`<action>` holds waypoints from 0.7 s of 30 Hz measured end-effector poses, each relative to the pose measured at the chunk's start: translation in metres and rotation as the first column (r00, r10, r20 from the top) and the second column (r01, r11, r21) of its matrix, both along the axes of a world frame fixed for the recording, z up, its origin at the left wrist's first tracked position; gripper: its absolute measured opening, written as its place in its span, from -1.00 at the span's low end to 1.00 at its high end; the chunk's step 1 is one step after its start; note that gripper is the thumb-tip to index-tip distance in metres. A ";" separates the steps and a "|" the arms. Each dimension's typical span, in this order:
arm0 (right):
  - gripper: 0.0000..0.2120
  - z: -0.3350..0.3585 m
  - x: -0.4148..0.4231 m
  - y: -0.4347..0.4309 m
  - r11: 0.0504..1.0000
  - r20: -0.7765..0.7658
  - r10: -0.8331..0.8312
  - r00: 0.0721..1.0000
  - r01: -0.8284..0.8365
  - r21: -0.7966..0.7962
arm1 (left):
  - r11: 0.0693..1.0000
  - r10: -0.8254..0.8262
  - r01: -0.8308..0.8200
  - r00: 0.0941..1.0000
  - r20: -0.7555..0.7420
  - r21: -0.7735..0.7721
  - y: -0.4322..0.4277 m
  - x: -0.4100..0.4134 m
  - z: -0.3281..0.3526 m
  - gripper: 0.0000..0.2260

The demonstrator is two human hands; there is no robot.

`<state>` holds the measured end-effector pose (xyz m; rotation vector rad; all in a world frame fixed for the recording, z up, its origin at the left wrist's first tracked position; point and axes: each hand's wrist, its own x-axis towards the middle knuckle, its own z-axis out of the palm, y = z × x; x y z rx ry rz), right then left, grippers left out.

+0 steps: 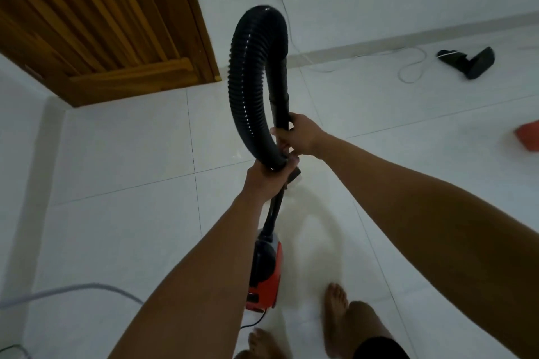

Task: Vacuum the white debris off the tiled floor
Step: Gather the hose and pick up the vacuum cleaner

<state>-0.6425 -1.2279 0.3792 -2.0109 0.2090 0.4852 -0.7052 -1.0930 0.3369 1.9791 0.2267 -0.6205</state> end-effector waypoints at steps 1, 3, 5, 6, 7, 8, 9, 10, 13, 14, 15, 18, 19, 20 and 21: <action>-0.63 -0.003 -0.006 0.006 0.996 0.063 0.022 0.998 -0.016 -0.090 | 1.000 -0.008 0.007 0.999 0.032 0.019 0.001 0.000 -0.003 -0.39; -0.64 -0.010 -0.014 0.016 0.980 0.138 0.054 0.989 -0.025 -0.199 | 1.000 -0.003 0.000 0.997 0.081 0.030 0.002 0.000 -0.015 -0.37; -0.67 -0.021 -0.018 0.021 0.974 0.182 0.074 0.981 -0.032 -0.226 | 0.999 0.024 -0.028 0.994 0.110 0.033 0.004 -0.001 -0.031 -0.34; -0.68 -0.026 -0.020 0.022 0.973 0.199 0.072 0.977 -0.025 -0.229 | 0.998 0.031 -0.037 0.990 0.134 0.043 0.004 -0.001 -0.040 -0.32; -0.70 -0.031 -0.021 0.022 0.973 0.224 0.066 0.972 -0.013 -0.232 | 0.997 0.030 -0.042 0.985 0.167 0.066 0.004 -0.001 -0.051 -0.30; -0.72 -0.036 -0.022 0.021 0.972 0.252 0.058 0.966 0.004 -0.236 | 0.995 0.030 -0.049 0.979 0.203 0.088 0.003 -0.001 -0.063 -0.28; -0.74 -0.041 -0.024 0.018 0.971 0.281 0.047 0.959 0.022 -0.237 | 0.992 0.036 -0.063 0.971 0.235 0.105 0.002 -0.003 -0.077 -0.27; -0.77 -0.045 -0.026 0.017 0.973 0.308 0.032 0.951 0.041 -0.229 | 0.988 0.045 -0.082 0.963 0.264 0.131 0.001 -0.004 -0.090 -0.26; -0.83 -0.051 -0.032 0.016 0.977 0.421 0.049 0.906 0.043 -0.207 | 0.946 0.086 -0.179 0.942 0.324 0.269 0.000 -0.010 -0.123 -0.26; -0.79 -0.052 -0.036 0.018 0.978 0.448 0.073 0.891 0.024 -0.206 | 0.941 0.110 -0.204 0.938 0.327 0.268 0.000 -0.011 -0.132 -0.28; -0.74 -0.054 -0.038 0.020 0.983 0.458 0.092 0.884 -0.006 -0.186 | 0.949 0.138 -0.220 0.934 0.329 0.227 0.002 -0.010 -0.140 -0.30; -0.75 -0.071 -0.042 0.017 0.985 0.405 -0.049 0.913 -0.024 0.172 | 0.979 0.155 -0.190 0.931 0.331 0.075 0.003 0.002 -0.154 -0.40; -0.76 -0.087 -0.041 0.008 0.936 0.347 -0.154 0.925 0.024 0.351 | 0.979 0.162 -0.194 0.920 0.358 0.057 0.004 0.006 -0.158 -0.43; -0.67 -0.107 -0.041 0.000 0.878 0.290 -0.242 0.926 0.082 0.471 | 0.977 0.180 -0.212 0.901 0.394 0.037 0.005 0.012 -0.161 -0.48; -0.57 -0.134 -0.042 -0.008 0.860 0.238 -0.273 0.932 0.126 0.494 | 0.974 0.202 -0.228 0.881 0.429 0.009 0.005 0.017 -0.165 -0.51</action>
